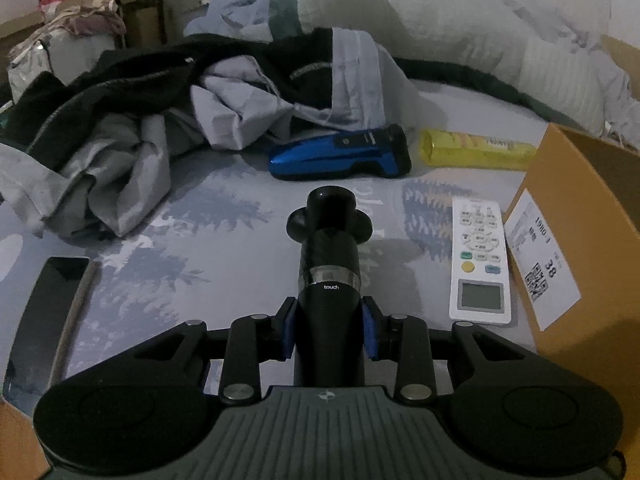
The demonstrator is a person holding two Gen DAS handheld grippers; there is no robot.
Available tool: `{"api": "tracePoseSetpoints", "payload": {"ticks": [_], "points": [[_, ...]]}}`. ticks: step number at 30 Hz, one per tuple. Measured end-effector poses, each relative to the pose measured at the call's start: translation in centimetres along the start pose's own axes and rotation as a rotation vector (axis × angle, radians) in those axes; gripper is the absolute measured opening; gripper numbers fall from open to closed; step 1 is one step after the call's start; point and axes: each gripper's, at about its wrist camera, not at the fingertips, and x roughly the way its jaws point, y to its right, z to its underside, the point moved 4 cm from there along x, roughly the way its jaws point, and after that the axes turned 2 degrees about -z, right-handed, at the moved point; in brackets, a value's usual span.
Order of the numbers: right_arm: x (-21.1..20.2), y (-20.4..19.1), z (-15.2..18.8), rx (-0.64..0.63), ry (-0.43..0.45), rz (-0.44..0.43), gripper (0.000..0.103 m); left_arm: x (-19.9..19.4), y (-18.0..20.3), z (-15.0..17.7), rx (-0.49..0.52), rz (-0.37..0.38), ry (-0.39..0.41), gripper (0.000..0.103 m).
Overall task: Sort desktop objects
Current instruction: 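Carry the black stick with the left gripper over the cardboard box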
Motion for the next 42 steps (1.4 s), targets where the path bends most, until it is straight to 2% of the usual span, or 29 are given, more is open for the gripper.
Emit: {"api": "tracePoseSetpoints", "payload": {"ticks": [9, 18, 33, 42], "points": [[-0.6, -0.2, -0.2, -0.013, 0.021, 0.002, 0.103, -3.3, 0.4, -1.6, -0.013, 0.02, 0.064, 0.034], [-1.2, -0.1, -0.5, -0.019, 0.04, 0.007, 0.103, -7.4, 2.3, -3.8, 0.002, 0.067, 0.151, 0.034], [-2.0, 1.1, -1.0, 0.023, 0.064, 0.019, 0.103, -11.1, 8.1, -6.3, 0.052, 0.168, 0.234, 0.033], [-2.3, 2.1, -1.2, 0.048, 0.07, 0.03, 0.103, -11.3, 13.0, -6.6, 0.094, 0.234, 0.238, 0.033]]}}
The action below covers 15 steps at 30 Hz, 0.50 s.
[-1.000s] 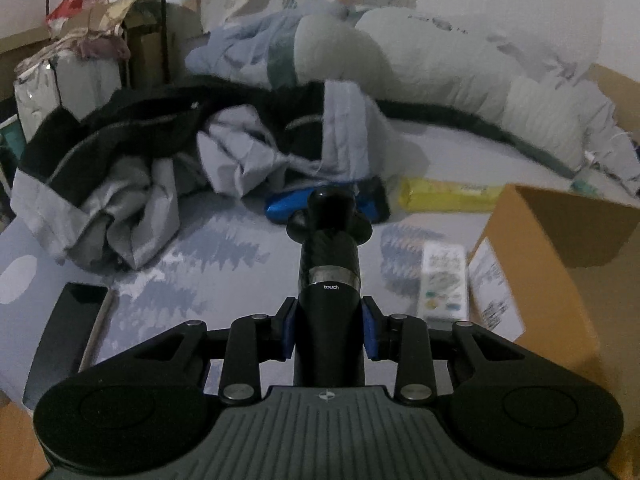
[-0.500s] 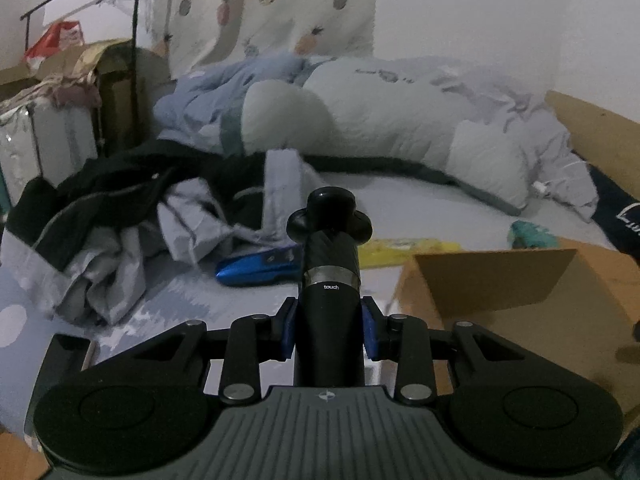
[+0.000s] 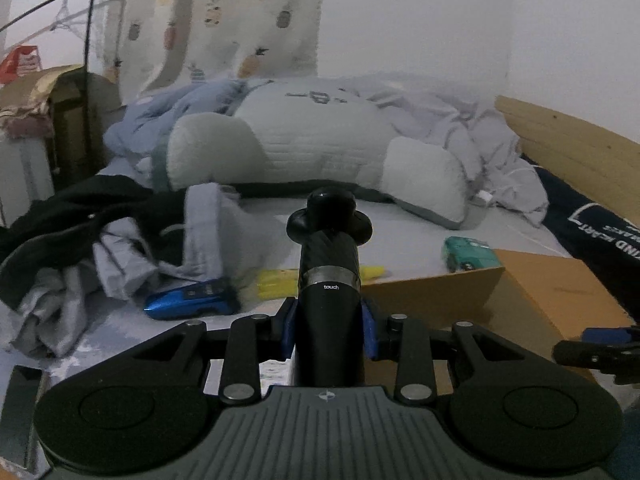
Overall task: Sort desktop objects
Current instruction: 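Carry the black stick with the left gripper over the cardboard box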
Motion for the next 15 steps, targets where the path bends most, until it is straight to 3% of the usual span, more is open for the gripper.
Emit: {"api": "tracePoseSetpoints", "payload": {"ticks": [8, 15], "points": [[0.4, 1.2, 0.2, 0.045, -0.019, 0.004, 0.103, 1.6, 3.6, 0.4, -0.021, 0.055, -0.027, 0.033], [0.7, 1.0, 0.8, -0.012, -0.025, 0.03, 0.103, 4.2, 5.1, 1.5, -0.058, 0.067, -0.085, 0.033]]}}
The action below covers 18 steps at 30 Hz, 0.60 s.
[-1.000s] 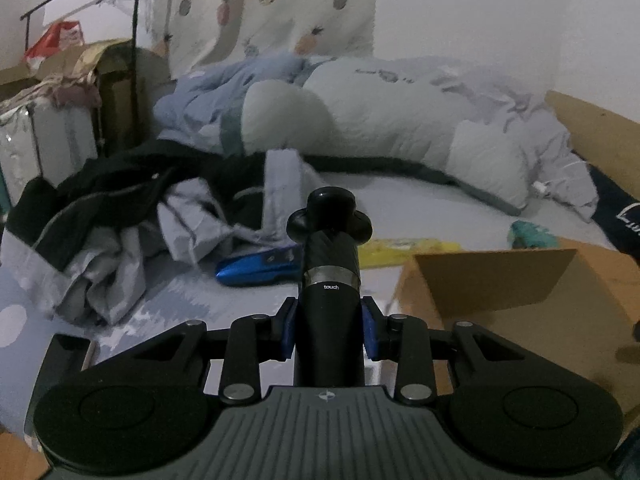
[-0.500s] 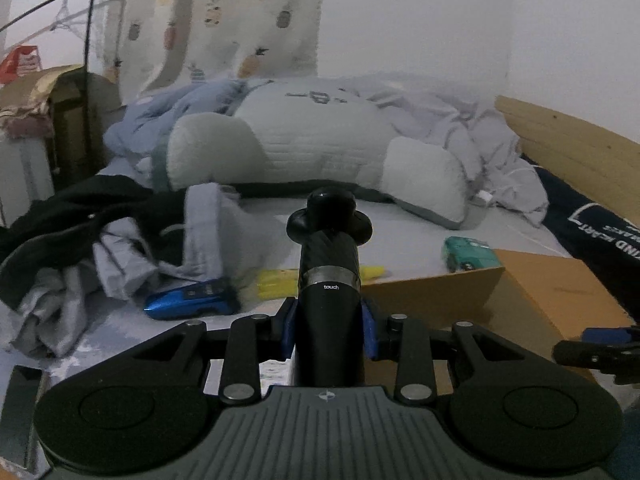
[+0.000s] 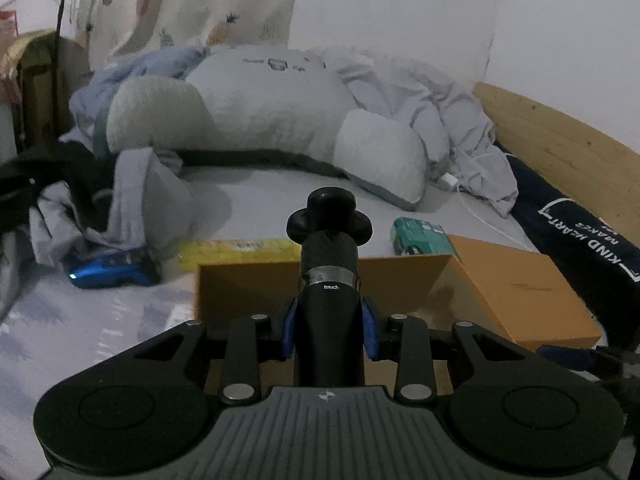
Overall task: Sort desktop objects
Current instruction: 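Carry the black stick with the left gripper over the cardboard box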
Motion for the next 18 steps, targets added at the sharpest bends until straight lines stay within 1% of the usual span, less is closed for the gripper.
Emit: {"api": "tracePoseSetpoints", "payload": {"ticks": [3, 5, 12, 18], "points": [[0.1, 0.0, 0.0, 0.018, -0.011, -0.016, 0.103, 1.3, 0.3, 0.5, -0.012, -0.001, -0.026, 0.033], [0.2, 0.1, 0.1, 0.014, -0.014, -0.011, 0.103, 2.2, 0.6, 0.9, -0.02, -0.001, -0.043, 0.033], [0.7, 0.5, 0.5, 0.03, -0.036, -0.012, 0.103, 4.6, 0.4, 2.0, -0.067, -0.031, -0.125, 0.033], [0.9, 0.6, 0.8, 0.017, -0.045, -0.007, 0.103, 6.5, 0.2, 3.0, -0.107, -0.057, -0.195, 0.033]]}}
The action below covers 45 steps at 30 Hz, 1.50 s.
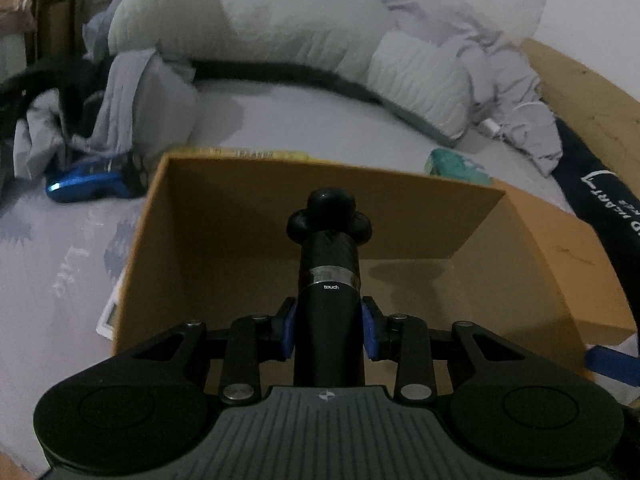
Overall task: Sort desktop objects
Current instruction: 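Carry the black stick with the left gripper over the cardboard box, then lower the black stick into the box and open the left gripper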
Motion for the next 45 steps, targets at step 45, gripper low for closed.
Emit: {"api": "tracePoseSetpoints", "payload": {"ticks": [45], "points": [[0.4, 0.6, 1.1, -0.013, -0.046, 0.016, 0.103, 3.9, -1.9, 2.7, 0.115, -0.13, -0.333, 0.033]]}}
